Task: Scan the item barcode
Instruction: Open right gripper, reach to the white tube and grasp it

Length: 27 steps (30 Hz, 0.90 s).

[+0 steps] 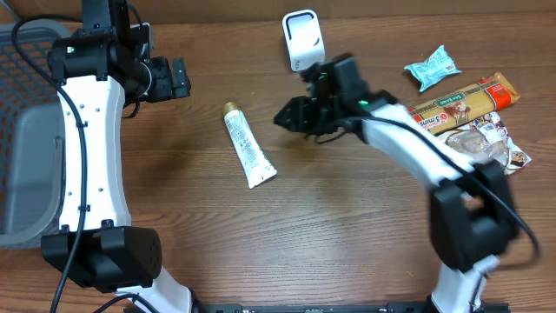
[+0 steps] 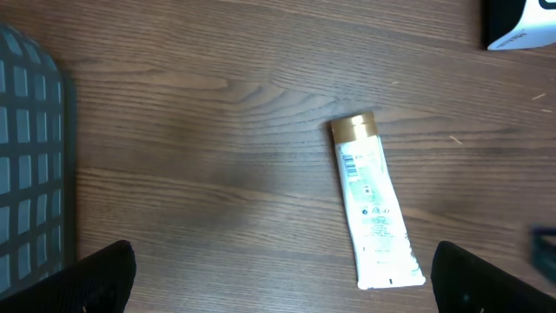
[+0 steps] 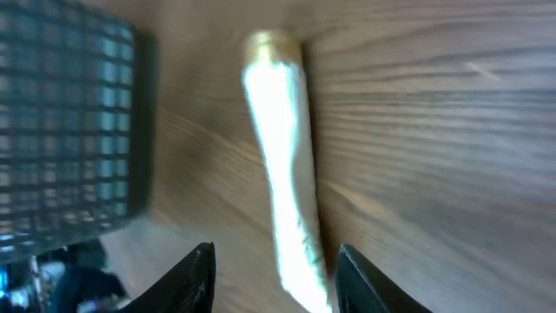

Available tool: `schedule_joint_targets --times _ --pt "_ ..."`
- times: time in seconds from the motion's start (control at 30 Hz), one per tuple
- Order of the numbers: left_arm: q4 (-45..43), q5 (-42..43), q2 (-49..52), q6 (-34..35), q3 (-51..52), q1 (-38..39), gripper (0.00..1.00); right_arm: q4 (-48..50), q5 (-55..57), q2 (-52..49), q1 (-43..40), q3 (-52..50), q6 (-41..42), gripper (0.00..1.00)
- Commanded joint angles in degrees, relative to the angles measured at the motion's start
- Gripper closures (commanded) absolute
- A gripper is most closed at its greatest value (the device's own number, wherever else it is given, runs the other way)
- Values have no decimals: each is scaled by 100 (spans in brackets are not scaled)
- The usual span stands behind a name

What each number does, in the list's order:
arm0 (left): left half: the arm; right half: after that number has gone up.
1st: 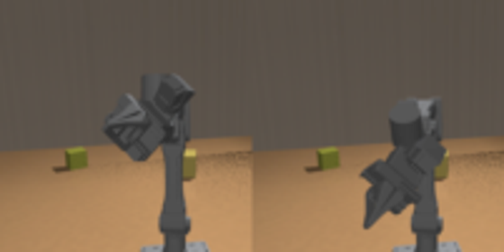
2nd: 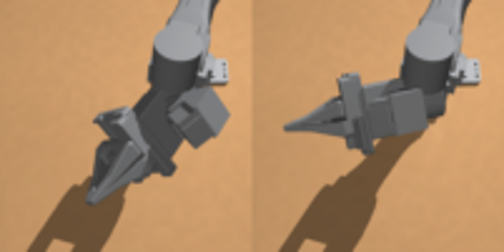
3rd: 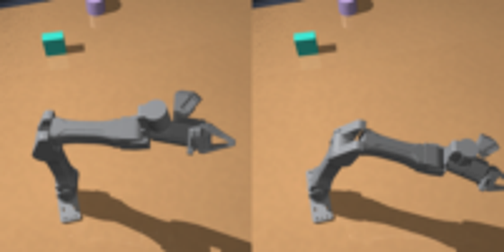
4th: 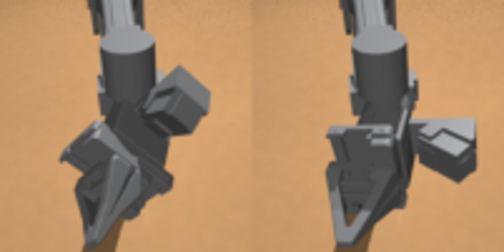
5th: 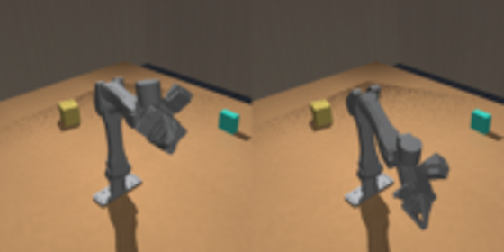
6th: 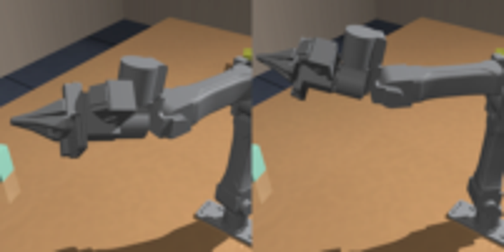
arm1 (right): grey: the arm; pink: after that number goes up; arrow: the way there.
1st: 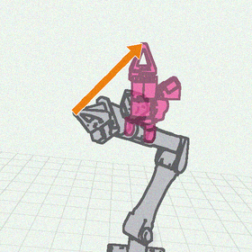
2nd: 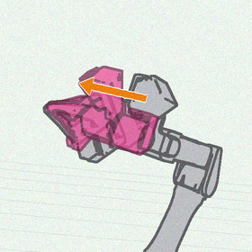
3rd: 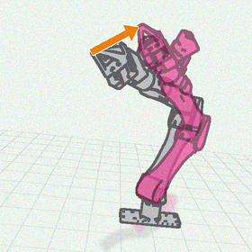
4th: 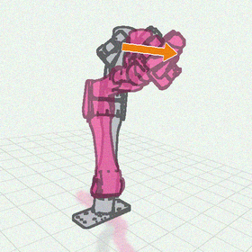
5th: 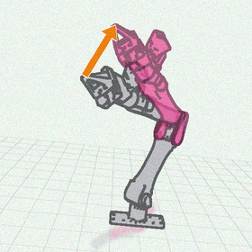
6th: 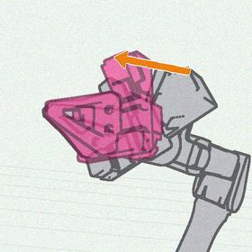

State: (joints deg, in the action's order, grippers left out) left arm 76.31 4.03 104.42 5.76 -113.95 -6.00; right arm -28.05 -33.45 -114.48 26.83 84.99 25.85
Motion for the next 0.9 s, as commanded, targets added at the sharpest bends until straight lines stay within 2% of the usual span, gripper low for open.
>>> schedule_joint_targets --times 0.0,0.13,0.27,0.47,0.7,0.8,0.87 --pt "-4 2 -24 -90 -63 39 0 -442 205 -610 219 977 -688 54" --pt "-2 2 -24 -87 -63 39 0 -1056 614 -1134 479 1676 -1532 54" --pt "-2 2 -24 -87 -63 39 0 -1064 647 -1394 704 1709 -2026 54" --pt "-4 2 -24 -87 -63 39 0 -752 664 -1738 876 1709 -2144 50" --pt "-4 2 -24 -90 -63 39 1 -654 691 -1834 951 1707 -2140 51" --pt "-2 0 -24 -87 -63 39 1 -654 697 -1834 960 1696 -2122 58" --pt "-4 0 -24 -87 -63 39 0 -673 817 -1834 957 1696 -2120 72"
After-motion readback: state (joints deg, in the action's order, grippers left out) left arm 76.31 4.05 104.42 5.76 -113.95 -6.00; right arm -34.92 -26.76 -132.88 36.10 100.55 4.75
